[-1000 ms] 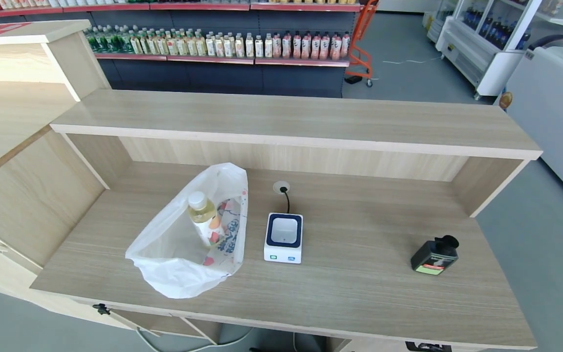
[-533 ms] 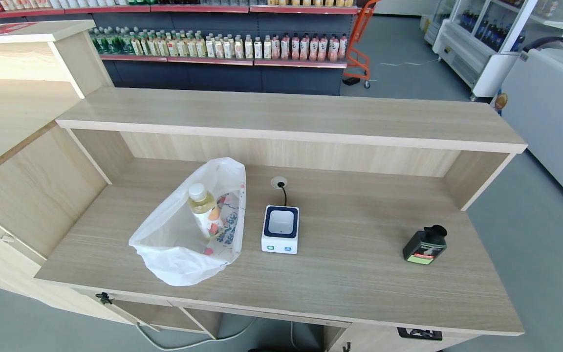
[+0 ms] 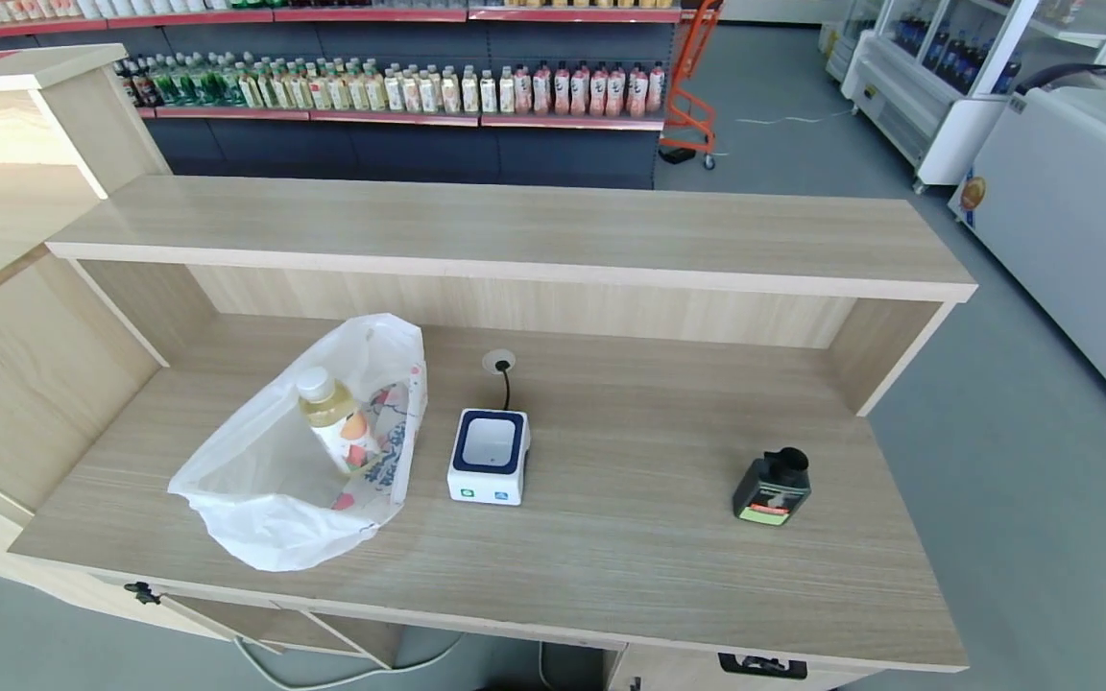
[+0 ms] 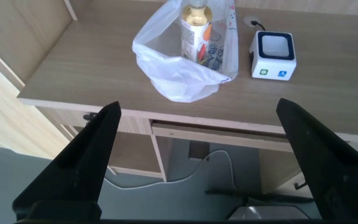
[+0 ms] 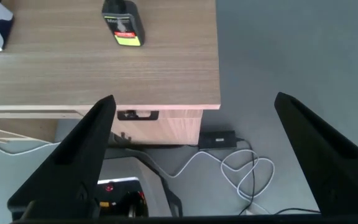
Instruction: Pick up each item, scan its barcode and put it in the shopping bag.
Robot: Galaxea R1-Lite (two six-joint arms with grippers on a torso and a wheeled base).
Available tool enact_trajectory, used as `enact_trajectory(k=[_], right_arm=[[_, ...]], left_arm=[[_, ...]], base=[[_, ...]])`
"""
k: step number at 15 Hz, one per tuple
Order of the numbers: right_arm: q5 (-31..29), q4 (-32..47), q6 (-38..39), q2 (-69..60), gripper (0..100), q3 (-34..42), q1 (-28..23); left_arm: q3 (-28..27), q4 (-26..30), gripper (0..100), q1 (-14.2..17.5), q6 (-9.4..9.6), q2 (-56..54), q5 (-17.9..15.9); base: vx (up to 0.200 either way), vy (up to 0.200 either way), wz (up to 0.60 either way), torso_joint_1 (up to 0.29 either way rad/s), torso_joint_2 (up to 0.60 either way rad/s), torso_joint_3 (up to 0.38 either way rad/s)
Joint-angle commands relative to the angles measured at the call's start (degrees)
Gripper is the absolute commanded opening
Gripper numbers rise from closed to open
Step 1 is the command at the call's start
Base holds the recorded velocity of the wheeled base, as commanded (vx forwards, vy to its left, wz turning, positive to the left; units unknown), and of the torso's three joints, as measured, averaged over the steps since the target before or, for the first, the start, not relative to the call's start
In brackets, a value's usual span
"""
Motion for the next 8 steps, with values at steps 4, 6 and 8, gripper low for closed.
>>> enact_trajectory(k=[4,6,8], right_arm=[[-0.3,-0.1,-13.1,61.7,100,-31.9,-6.1],[0.1,-0.5,-16.9,69.3,100,-33.6,-6.0],[0.2,-8.4,-18.4,75.8,100,-33.1,-2.8]], left_arm=[[0.0,0.0,100,0.0,-0.04,0.0,0.0],[0.0,0.0,100,0.0,-0.04,0.0,0.0],[0.0,0.0,100,0.0,-0.04,0.0,-0.1]], base=[[0.0,0.0,0.0,0.0,0.0,0.0],[0.0,0.0,0.0,0.0,0.0,0.0],[0.0,0.0,0.0,0.0,0.0,0.0]])
